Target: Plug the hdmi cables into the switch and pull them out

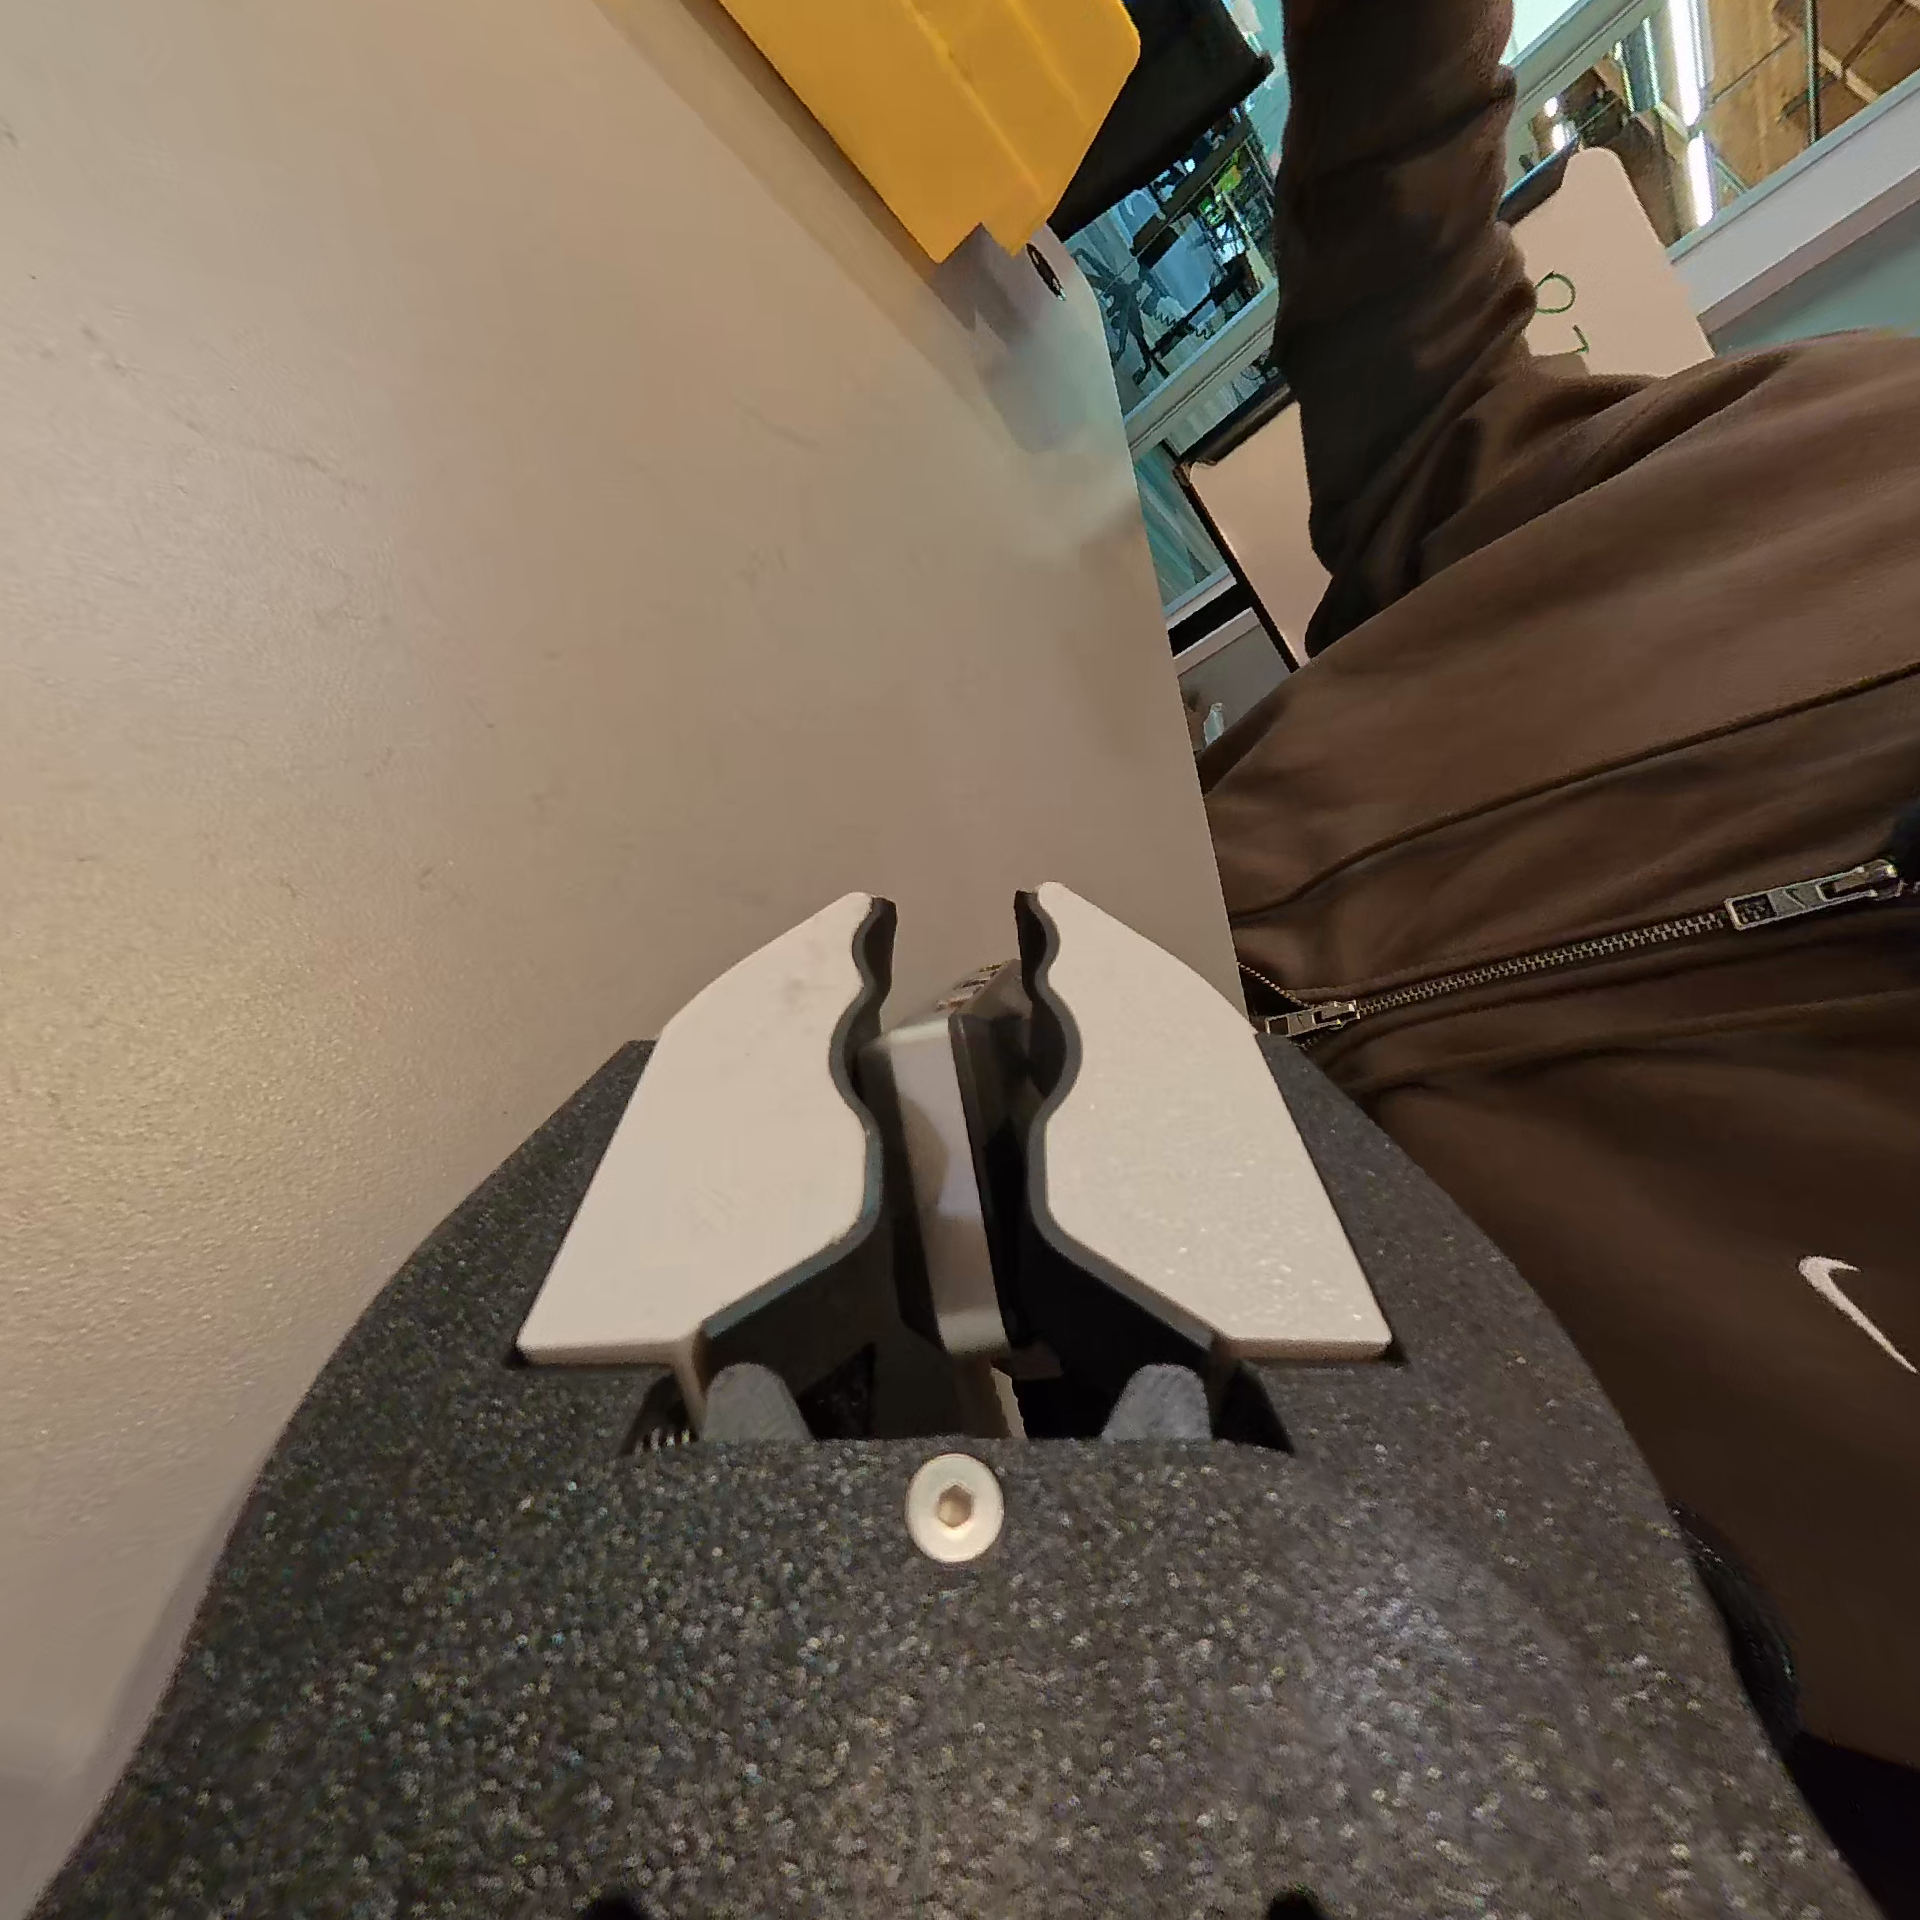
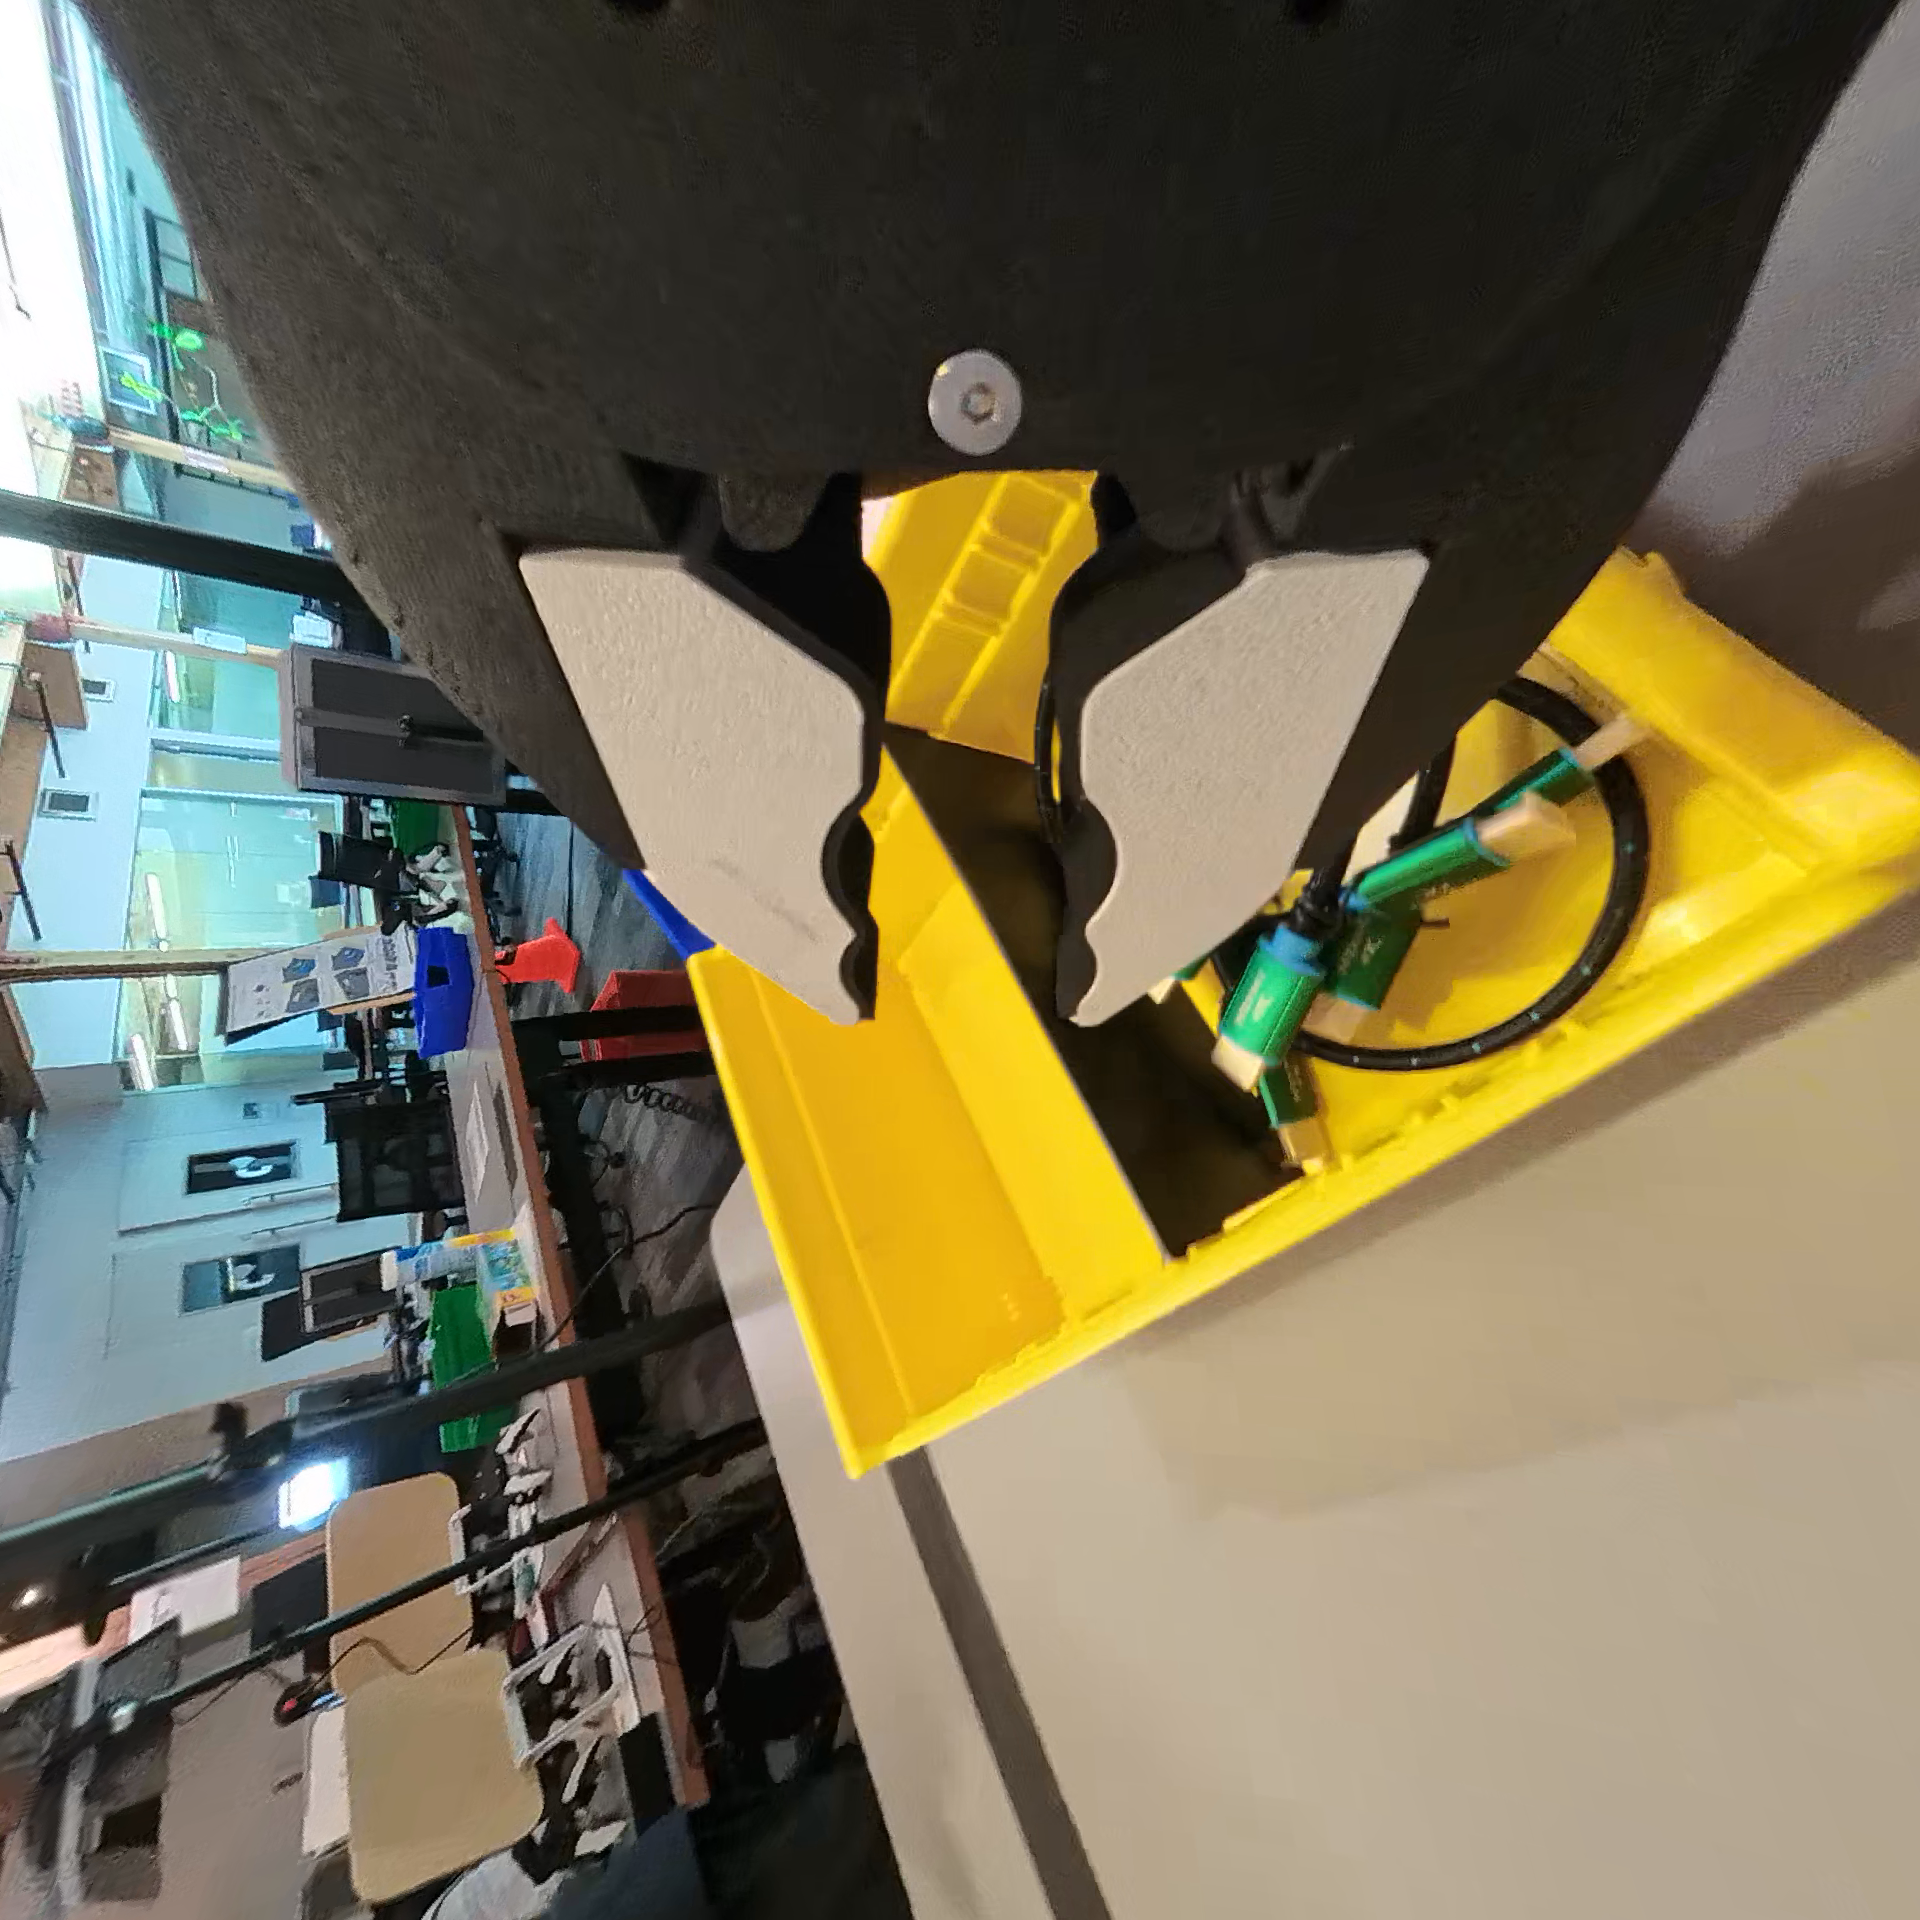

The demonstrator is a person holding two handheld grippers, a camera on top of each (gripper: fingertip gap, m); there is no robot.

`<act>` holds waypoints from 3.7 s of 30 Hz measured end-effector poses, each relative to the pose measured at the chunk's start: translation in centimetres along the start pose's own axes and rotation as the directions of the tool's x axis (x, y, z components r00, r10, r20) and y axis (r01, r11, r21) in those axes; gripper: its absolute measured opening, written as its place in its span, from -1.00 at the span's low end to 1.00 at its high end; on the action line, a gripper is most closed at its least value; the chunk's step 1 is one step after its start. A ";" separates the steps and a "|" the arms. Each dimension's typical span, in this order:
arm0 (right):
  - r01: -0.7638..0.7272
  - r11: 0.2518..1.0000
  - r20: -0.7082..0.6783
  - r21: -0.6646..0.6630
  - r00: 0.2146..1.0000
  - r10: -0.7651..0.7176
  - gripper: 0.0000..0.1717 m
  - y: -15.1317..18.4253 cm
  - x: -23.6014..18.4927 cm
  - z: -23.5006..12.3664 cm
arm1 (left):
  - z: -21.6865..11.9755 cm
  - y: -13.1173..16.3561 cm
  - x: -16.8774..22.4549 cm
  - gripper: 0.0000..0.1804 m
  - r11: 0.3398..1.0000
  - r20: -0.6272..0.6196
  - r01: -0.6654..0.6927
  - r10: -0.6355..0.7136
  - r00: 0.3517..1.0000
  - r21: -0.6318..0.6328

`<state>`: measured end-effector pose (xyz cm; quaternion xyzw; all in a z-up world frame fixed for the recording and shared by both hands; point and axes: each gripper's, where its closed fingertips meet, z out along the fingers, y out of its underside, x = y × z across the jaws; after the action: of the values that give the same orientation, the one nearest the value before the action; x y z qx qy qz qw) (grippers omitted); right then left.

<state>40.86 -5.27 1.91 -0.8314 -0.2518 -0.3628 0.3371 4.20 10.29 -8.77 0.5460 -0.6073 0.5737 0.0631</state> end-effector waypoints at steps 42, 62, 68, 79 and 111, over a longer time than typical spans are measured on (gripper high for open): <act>0.310 0.354 0.024 0.882 0.722 -0.691 -0.88 -38.8 -32.3 -3.6 | -3.3 -3.2 -3.0 -0.75 0.956 0.177 0.044 -0.099 0.979 0.291; 0.450 0.512 -0.164 0.732 0.845 -0.508 -0.92 -33.9 -18.1 -3.9 | -10.0 -6.1 -4.5 -0.40 0.837 0.248 -0.077 -0.071 0.966 0.542; 0.494 0.583 -0.245 0.645 0.856 -0.455 -0.91 -31.7 -11.1 -4.3 | -9.8 -6.0 -4.7 -0.41 0.846 0.270 -0.084 -0.072 0.960 0.527; 0.558 0.741 -0.422 0.374 0.814 -0.399 -0.91 -25.8 2.5 -2.8 | -9.8 -5.8 -4.9 -0.43 0.845 0.277 -0.072 -0.092 0.956 0.529; 0.121 0.989 -0.171 -0.082 0.976 -0.134 -0.92 -0.1 14.1 8.6 | -10.5 -6.0 -5.3 -0.50 0.818 0.216 -0.010 -0.140 0.966 0.575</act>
<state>53.09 3.60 8.46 -0.7898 -0.2607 -0.4645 0.3041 4.87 22.98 -5.20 0.6278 -0.3911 0.6537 -0.1602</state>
